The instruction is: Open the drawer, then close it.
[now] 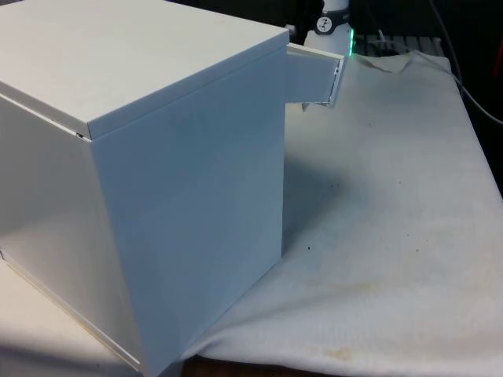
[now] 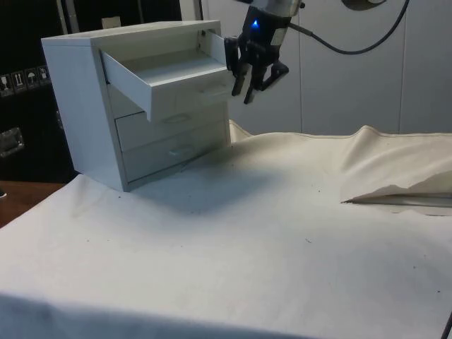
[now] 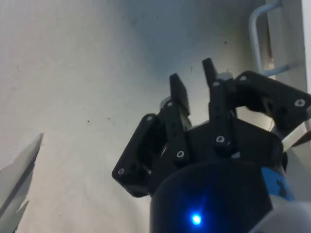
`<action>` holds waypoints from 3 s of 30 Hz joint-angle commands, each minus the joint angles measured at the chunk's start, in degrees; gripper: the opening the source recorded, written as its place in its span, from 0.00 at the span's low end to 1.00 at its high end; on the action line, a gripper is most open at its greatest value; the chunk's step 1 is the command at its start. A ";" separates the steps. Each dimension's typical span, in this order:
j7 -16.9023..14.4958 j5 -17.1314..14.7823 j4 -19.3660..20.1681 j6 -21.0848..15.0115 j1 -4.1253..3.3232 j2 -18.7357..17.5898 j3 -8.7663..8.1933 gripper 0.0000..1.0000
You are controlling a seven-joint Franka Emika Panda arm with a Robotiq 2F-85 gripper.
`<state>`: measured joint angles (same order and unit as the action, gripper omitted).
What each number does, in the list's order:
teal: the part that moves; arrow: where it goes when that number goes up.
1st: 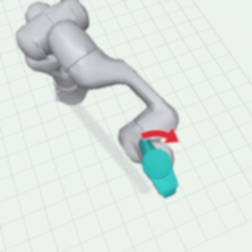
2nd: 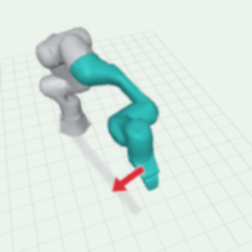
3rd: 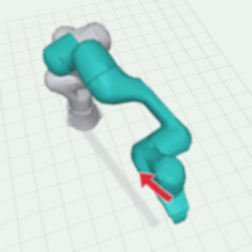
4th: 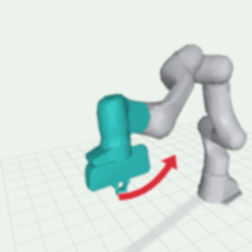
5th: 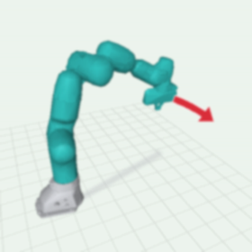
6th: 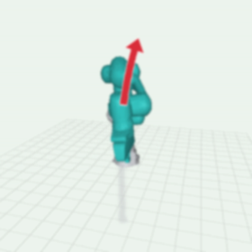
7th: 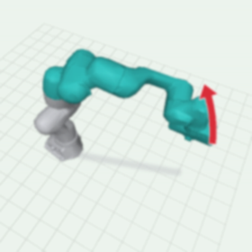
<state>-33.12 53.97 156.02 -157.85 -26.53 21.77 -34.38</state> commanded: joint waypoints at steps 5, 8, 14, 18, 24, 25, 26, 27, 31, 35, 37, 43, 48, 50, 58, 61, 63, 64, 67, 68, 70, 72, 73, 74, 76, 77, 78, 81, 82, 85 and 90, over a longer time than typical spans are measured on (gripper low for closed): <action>1.49 1.83 -0.46 -0.69 0.80 -0.23 0.52 0.08; 1.78 2.69 -0.97 -0.57 1.20 -0.52 0.63 0.00; 2.58 3.67 -0.92 0.00 0.23 -0.92 -0.23 0.00; 6.76 8.94 -2.18 0.29 1.32 -1.38 0.46 0.00; 10.37 12.95 -2.81 1.38 1.09 -1.66 0.34 0.00; 10.89 13.64 -2.98 1.66 1.09 -1.72 0.34 0.00; 11.46 14.21 -3.04 1.83 1.03 -1.72 0.34 0.00; 11.97 14.84 -3.15 2.06 1.03 -1.72 0.34 0.00; 12.78 15.70 -2.98 2.58 0.29 -1.95 -0.34 0.00; 15.24 18.62 -4.35 2.86 0.74 -2.81 0.06 0.00; 16.16 19.60 -5.10 2.92 0.74 -3.61 -0.06 0.00; 17.53 20.91 -6.30 3.04 0.69 -5.04 -0.23 0.00; 19.31 22.63 -7.68 3.67 0.57 -6.30 -0.17 0.00; 19.54 22.86 -7.91 3.84 0.57 -6.42 -0.17 0.00; 21.54 25.04 -9.28 5.10 0.34 -7.39 -0.17 0.00; 22.40 25.90 -10.03 5.73 0.29 -7.91 -0.17 0.00; 22.80 26.30 -10.31 6.25 0.23 -8.02 -0.06 0.00; 23.03 26.53 -10.43 6.53 0.23 -8.08 0.00 0.00; 23.49 26.87 -10.66 7.05 0.17 -8.19 0.11 0.00; 23.66 26.93 -10.77 7.51 0.17 -8.25 0.29 0.00; 23.78 26.99 -11.00 8.02 0.17 -8.42 0.40 0.00; 23.84 26.99 -11.23 8.48 0.11 -8.54 0.46 0.00; 23.72 26.81 -11.40 8.65 0.06 -8.59 0.46 0.00; 22.69 25.15 -10.08 8.48 -0.17 -8.08 0.29 0.00; 23.43 26.36 -11.75 9.17 -0.06 -8.59 0.40 0.00; 23.32 26.18 -11.86 9.22 -0.06 -8.59 0.40 0.00; 23.26 26.01 -11.97 9.28 -0.11 -8.65 0.34 0.00; 23.38 25.78 -12.38 9.40 -0.17 -8.71 0.29 0.00; 23.61 25.73 -12.66 9.40 -0.17 -8.77 0.23 0.00; 24.01 25.84 -12.95 9.34 -0.17 -8.88 0.17 0.00; 25.10 26.13 -13.81 8.82 -0.11 -9.40 -0.11 0.00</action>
<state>-8.71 79.13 143.24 -148.22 -26.76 13.12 -34.26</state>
